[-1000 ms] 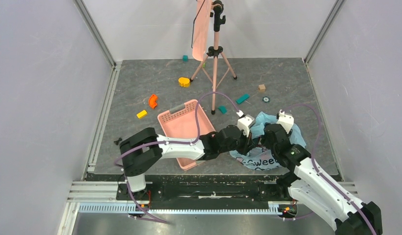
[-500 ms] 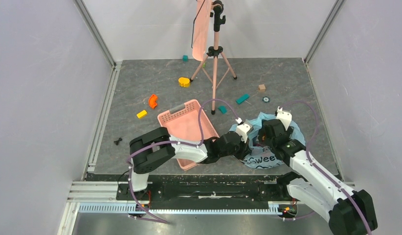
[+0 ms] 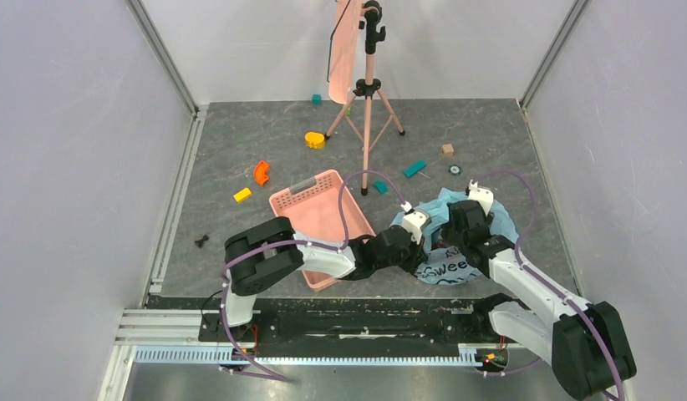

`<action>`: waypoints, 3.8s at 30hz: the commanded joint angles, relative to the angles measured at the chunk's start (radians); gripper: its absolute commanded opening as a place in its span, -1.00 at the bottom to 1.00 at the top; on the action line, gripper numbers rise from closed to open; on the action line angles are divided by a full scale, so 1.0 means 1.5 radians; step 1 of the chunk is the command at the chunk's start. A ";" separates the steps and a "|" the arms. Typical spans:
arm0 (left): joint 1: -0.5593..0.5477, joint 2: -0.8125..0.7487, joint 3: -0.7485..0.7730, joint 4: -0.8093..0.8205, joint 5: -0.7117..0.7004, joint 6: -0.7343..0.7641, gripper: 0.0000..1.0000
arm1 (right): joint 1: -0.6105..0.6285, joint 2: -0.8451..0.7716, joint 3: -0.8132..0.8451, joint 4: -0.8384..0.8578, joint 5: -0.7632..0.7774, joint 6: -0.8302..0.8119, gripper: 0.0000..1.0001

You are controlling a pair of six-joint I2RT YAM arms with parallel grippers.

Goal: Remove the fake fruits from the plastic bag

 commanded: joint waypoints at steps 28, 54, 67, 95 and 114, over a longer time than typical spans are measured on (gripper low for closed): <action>0.005 0.008 -0.075 0.019 -0.035 -0.059 -0.96 | -0.006 -0.230 0.045 -0.150 -0.109 -0.034 0.23; 0.005 0.001 -0.063 0.009 -0.018 -0.051 -0.96 | -0.009 0.025 0.078 0.019 0.007 -0.050 0.82; 0.005 0.013 -0.041 -0.002 0.000 -0.046 -0.96 | -0.043 0.129 0.090 0.113 0.000 -0.078 0.94; 0.005 -0.010 -0.048 -0.008 -0.016 -0.044 -0.96 | -0.049 -0.075 0.095 -0.058 -0.203 -0.103 0.53; 0.009 -0.017 -0.063 -0.001 -0.017 -0.049 -0.96 | -0.048 0.017 0.018 0.144 -0.286 -0.116 -0.52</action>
